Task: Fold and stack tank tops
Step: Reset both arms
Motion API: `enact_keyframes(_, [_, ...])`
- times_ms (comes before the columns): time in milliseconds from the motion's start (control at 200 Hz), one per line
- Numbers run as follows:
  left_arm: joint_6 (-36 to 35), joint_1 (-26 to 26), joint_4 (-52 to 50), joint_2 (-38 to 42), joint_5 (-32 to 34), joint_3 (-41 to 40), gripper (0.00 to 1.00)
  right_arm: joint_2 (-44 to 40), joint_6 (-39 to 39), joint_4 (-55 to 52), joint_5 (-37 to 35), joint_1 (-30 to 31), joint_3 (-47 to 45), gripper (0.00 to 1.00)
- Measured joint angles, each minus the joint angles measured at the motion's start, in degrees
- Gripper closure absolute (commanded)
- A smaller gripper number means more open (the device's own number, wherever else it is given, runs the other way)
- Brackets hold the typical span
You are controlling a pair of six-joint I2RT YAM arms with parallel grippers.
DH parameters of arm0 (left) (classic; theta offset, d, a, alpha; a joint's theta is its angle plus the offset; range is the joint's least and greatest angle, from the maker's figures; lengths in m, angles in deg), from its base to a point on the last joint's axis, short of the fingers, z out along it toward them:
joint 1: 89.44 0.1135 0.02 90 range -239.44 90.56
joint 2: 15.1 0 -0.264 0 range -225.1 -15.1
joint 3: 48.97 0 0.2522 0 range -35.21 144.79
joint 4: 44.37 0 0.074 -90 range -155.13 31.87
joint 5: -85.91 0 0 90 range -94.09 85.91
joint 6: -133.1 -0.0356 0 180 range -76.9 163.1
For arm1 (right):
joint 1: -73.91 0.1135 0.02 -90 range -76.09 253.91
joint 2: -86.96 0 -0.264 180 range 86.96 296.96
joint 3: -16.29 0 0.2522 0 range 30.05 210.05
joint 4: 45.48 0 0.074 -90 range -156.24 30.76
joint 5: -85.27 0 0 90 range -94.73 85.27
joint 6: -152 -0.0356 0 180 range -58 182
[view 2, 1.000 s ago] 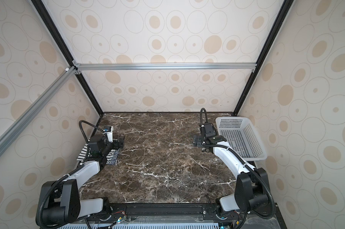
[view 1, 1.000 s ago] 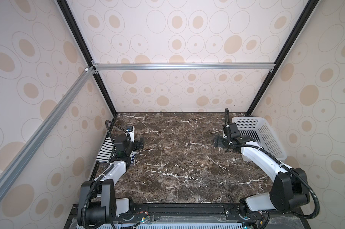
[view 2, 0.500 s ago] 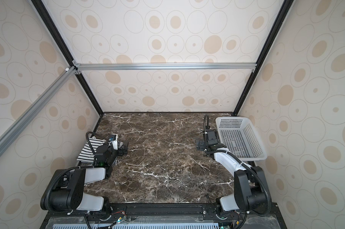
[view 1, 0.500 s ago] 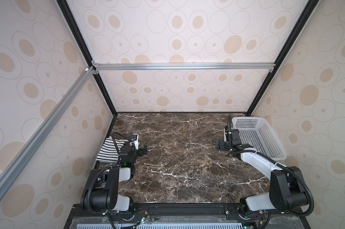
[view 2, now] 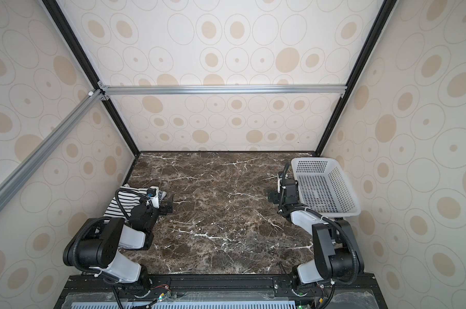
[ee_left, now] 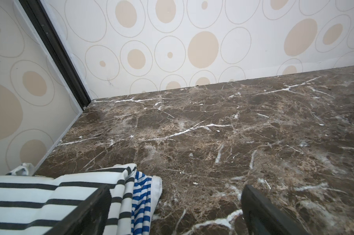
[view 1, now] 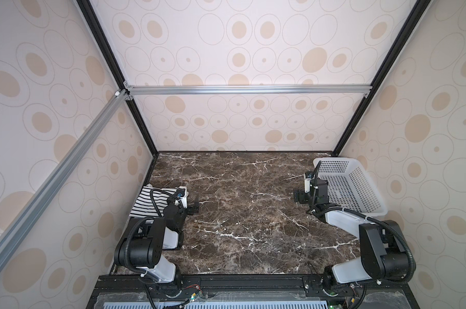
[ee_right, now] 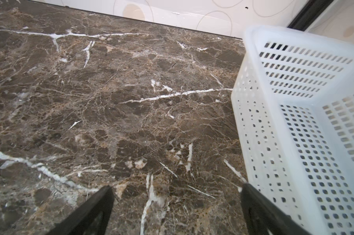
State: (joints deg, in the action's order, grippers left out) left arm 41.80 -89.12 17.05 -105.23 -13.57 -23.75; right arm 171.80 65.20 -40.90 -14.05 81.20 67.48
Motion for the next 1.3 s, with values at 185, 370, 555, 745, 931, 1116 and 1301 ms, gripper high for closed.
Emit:
enact_keyframes(185, [0.00,0.00,1.16,-0.09,0.00,0.00,0.01,2.03,0.00,8.92,5.27,-3.28,-5.77,0.03])
enact_keyframes(370, [0.00,0.00,1.49,-0.09,0.00,0.00,0.01,2.01,0.09,15.93,8.66,-3.56,-10.40,0.02])
enact_keyframes(555, [0.00,0.00,1.92,-0.09,0.00,0.00,0.01,2.03,0.07,20.35,9.35,-3.63,-11.10,0.01])
enact_keyframes(745, [0.00,0.00,1.99,-0.11,0.00,0.00,0.01,2.03,0.07,22.14,9.35,-3.67,-11.10,0.00])
enact_keyframes(931, [0.00,0.00,2.01,-0.09,0.00,0.00,0.01,2.03,0.07,22.86,9.35,-3.67,-11.23,0.00])
enact_keyframes(1116, [0.00,0.02,2.01,-0.09,0.00,0.00,0.01,2.03,0.07,23.26,9.35,-3.67,-11.43,0.00])
enact_keyframes(1301, [0.00,0.00,2.03,-0.09,0.00,0.00,0.01,2.03,0.07,23.26,9.35,-3.67,-11.43,0.00])
